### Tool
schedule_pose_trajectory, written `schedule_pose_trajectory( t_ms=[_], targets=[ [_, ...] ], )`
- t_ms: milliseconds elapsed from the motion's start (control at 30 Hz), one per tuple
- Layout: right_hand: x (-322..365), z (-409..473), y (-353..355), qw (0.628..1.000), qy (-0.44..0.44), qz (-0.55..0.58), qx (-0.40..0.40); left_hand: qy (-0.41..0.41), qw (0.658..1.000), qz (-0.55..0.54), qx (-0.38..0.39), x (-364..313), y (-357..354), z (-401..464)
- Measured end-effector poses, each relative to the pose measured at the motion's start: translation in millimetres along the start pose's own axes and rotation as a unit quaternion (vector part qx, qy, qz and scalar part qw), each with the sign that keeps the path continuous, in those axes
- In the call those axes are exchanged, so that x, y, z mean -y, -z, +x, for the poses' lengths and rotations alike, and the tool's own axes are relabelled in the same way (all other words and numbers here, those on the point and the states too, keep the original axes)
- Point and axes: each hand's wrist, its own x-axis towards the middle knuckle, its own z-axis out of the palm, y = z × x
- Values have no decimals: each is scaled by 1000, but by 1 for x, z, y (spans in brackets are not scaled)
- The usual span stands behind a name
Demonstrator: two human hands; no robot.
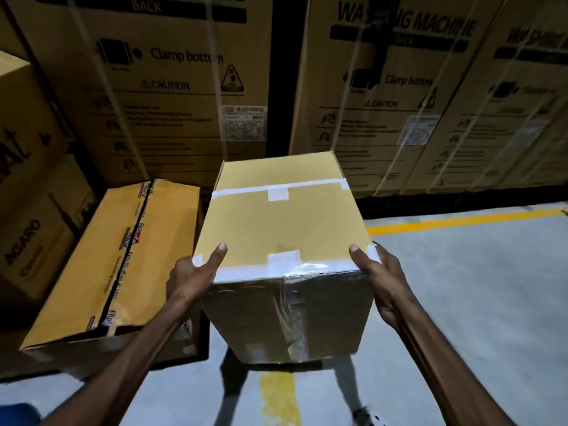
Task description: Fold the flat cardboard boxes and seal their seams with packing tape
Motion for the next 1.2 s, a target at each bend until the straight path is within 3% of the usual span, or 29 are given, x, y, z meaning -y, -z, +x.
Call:
schedule_pose_trajectory(
  t_ms=[100,200,300,467,533,633,700,833,933,1000,1100,1200],
  targets=[
    [-13,-15,0,999,42,-3,5,-85,996,-5,-30,19,7,-2],
    [-41,-33,0,993,67,-80,49,-119,993,-19,7,54,15,-10],
    [-81,-41,5,990,17,-131,57,-105,987,41,113,85,18,-19],
    [-121,-78,23,982,-113,-143,-41,-59,982,-38,175,124,-4,-35],
    [-123,-99,29,972,-178,-146,-56,-44,979,22,196,137,-7,-54],
    [-120,-128,20,965,-235,-110,-18,-38,951,230,202,168,1,-69],
    [-123,-144,11,968,-235,-85,7,-12,956,208,208,198,6,-65],
    [-135,-158,12,971,-210,-110,-13,57,984,-38,164,168,29,-80],
    [-145,-158,24,967,-175,-173,-58,121,962,-181,162,145,46,-78],
    [-154,-152,41,971,-142,-166,-92,141,953,-200,181,134,57,-79],
    [-113,-158,47,973,-100,-156,-141,136,944,-190,233,105,62,-90],
    [-94,-165,54,965,-72,-223,-121,44,960,-24,274,71,54,-106]
  ],
)
